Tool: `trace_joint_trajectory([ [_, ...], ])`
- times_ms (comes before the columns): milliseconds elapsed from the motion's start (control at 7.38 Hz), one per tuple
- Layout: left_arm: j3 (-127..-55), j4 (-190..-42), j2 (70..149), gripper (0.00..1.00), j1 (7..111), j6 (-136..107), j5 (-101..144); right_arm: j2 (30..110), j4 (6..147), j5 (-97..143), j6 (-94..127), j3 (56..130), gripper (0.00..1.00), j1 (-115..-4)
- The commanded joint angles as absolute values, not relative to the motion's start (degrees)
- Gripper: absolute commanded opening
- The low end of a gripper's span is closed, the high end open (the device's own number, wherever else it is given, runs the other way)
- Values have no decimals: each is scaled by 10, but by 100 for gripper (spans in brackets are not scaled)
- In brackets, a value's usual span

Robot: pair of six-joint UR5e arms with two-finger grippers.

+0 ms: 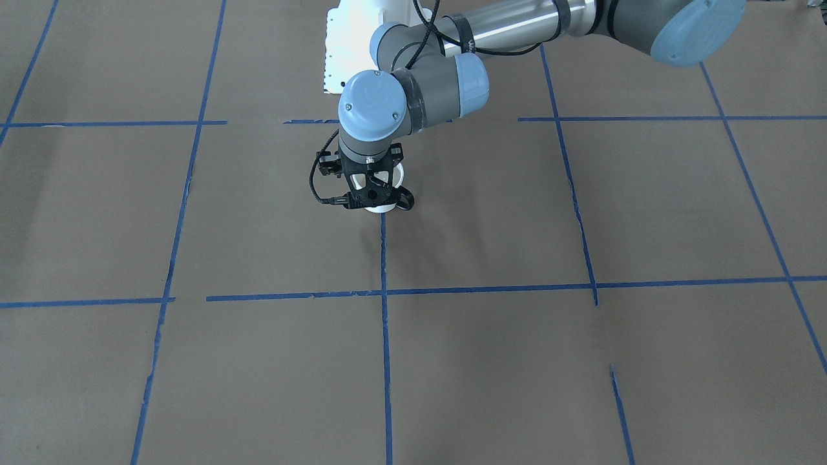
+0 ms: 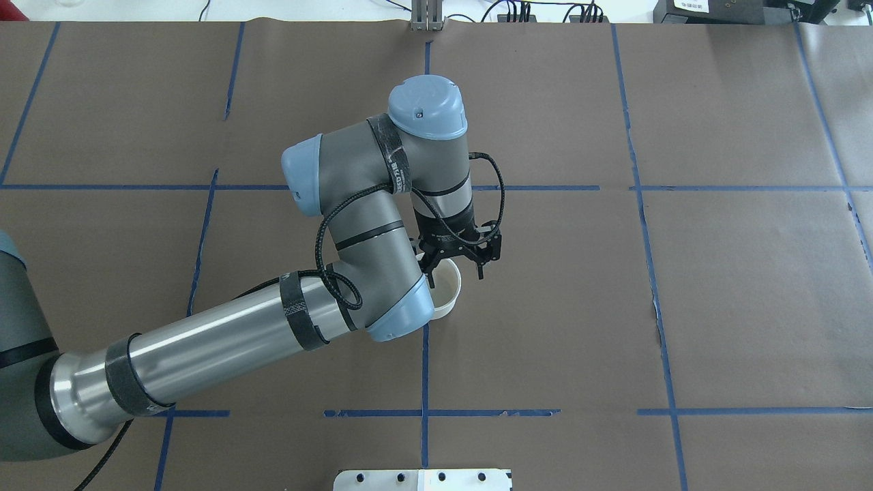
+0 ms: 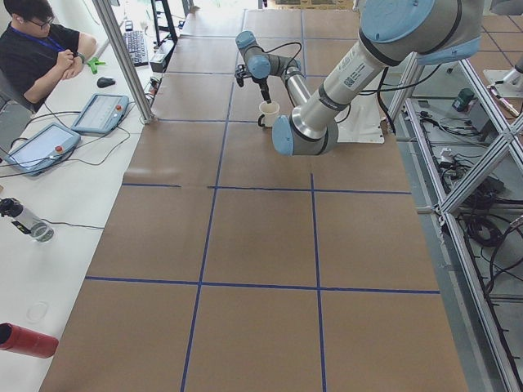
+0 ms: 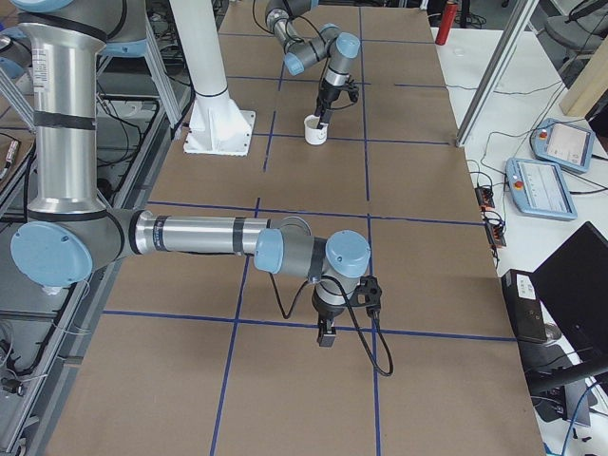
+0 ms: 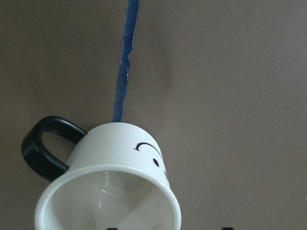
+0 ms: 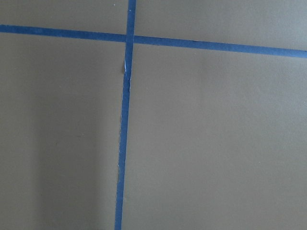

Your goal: Flip mug

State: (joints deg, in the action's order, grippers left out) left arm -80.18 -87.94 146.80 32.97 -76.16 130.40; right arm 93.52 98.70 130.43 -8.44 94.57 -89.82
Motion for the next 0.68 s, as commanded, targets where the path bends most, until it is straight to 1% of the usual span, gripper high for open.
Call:
trace_joint_trajectory([
  [0, -954, -869, 1358, 100, 370, -732, 1302, 935, 987, 1304, -84, 946, 100, -898],
  [135, -1016, -869, 1286, 100, 399, -667, 1303, 935, 987, 1304, -84, 946, 100, -898],
  [271, -1043, -868, 1234, 100, 440, -595, 1302, 935, 987, 1304, -84, 946, 100, -898],
  [542, -1068, -871, 1118, 100, 540, -378, 1302, 935, 987, 1304, -84, 946, 100, -898],
])
